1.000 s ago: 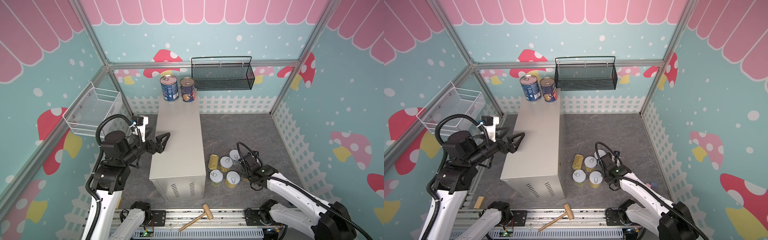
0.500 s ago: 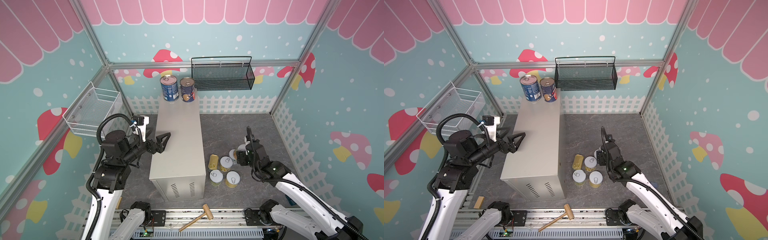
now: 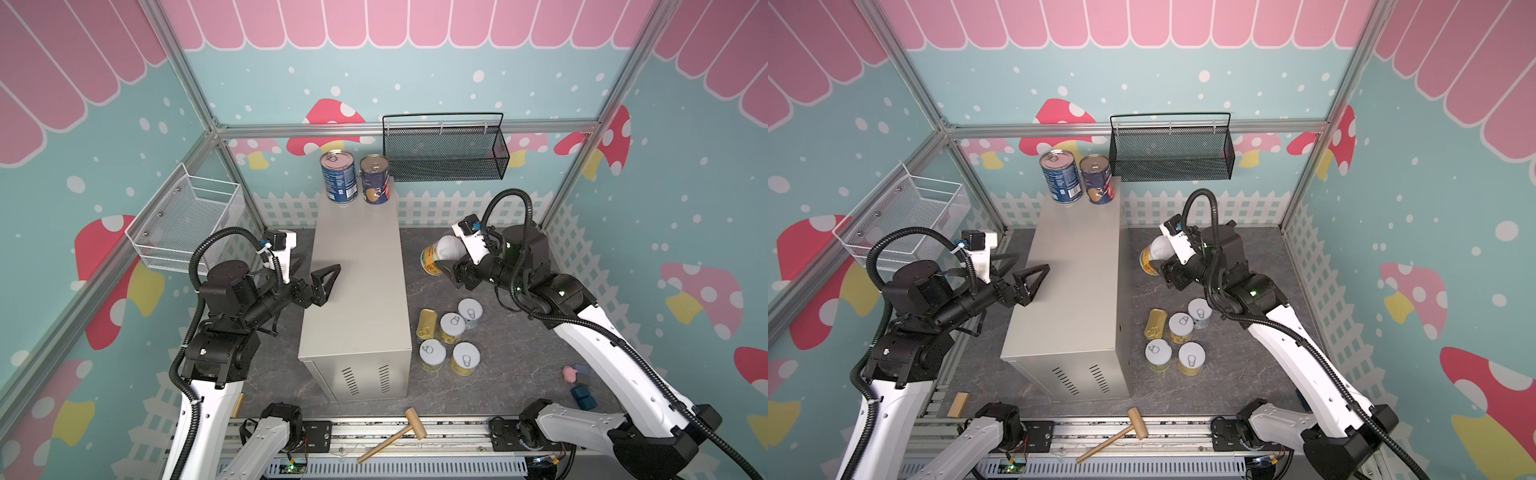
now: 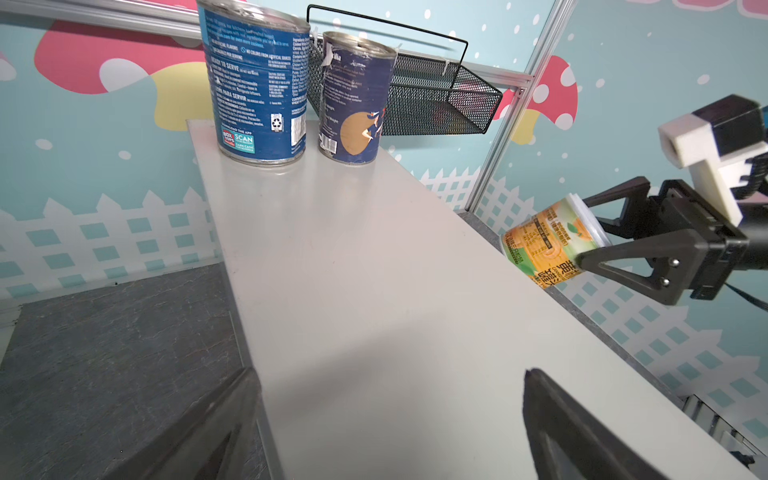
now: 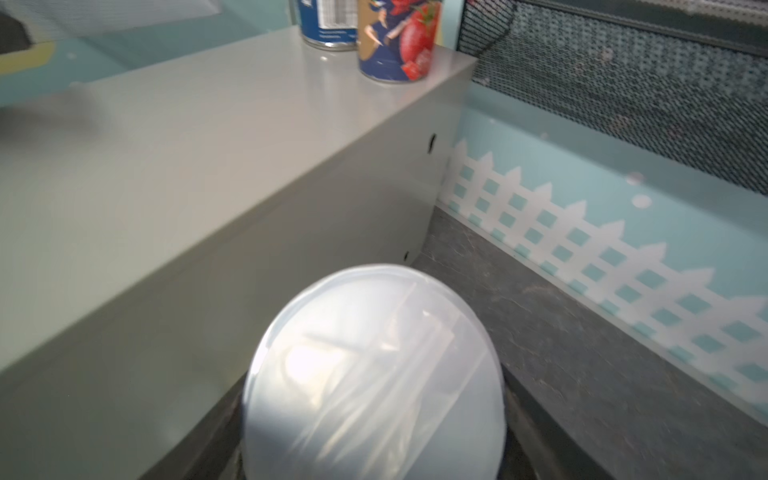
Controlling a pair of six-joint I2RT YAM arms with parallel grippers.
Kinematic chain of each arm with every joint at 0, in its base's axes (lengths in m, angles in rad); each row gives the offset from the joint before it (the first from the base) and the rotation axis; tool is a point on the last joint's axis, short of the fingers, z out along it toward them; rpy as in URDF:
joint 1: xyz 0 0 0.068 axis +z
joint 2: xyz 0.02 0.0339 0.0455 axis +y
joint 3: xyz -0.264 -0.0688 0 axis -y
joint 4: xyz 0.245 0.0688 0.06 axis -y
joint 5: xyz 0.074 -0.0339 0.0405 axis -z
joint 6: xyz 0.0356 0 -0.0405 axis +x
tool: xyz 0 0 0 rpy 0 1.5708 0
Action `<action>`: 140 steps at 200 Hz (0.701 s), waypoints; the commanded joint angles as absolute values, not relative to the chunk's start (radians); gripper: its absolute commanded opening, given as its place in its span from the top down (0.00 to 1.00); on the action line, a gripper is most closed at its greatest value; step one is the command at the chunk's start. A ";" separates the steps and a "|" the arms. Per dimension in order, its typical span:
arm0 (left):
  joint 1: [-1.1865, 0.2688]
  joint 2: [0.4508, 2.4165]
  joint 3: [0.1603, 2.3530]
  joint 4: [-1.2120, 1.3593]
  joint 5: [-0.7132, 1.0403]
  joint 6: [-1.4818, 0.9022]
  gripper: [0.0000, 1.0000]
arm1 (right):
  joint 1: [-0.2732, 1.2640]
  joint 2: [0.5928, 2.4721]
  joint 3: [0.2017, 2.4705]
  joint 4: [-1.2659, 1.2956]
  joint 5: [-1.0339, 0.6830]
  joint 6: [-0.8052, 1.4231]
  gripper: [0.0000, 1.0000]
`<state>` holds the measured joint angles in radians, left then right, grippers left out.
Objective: Place and organize the canned foods onto the counter
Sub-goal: 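Grasp and lift the peach-labelled white-lidded can with the right gripper over the cabinet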
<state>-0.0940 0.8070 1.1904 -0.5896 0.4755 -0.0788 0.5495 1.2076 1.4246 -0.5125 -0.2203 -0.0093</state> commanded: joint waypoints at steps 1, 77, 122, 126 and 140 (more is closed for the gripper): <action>-0.098 0.786 1.227 -0.615 0.475 -0.065 0.01 | 0.548 1.239 1.558 -0.451 -0.450 -0.115 0.38; -0.098 0.782 1.226 -0.624 0.465 -0.060 0.01 | 0.554 1.419 1.871 -0.621 -0.748 -0.217 0.33; -0.098 0.773 1.211 -0.620 0.457 -0.058 0.01 | 0.574 1.564 2.053 -0.738 -0.734 -0.204 0.32; -0.098 0.773 1.210 -0.620 0.456 -0.057 0.01 | 0.578 1.575 2.064 -0.742 -0.732 -0.203 0.32; -0.098 0.772 1.208 -0.618 0.454 -0.054 0.01 | 0.595 1.611 2.098 -0.763 -0.713 -0.205 0.32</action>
<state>-0.0940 0.7853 1.2068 -0.6022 0.4641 -0.0750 0.5663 1.5719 2.0216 -0.7517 -0.6868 -0.1738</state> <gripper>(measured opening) 0.992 0.754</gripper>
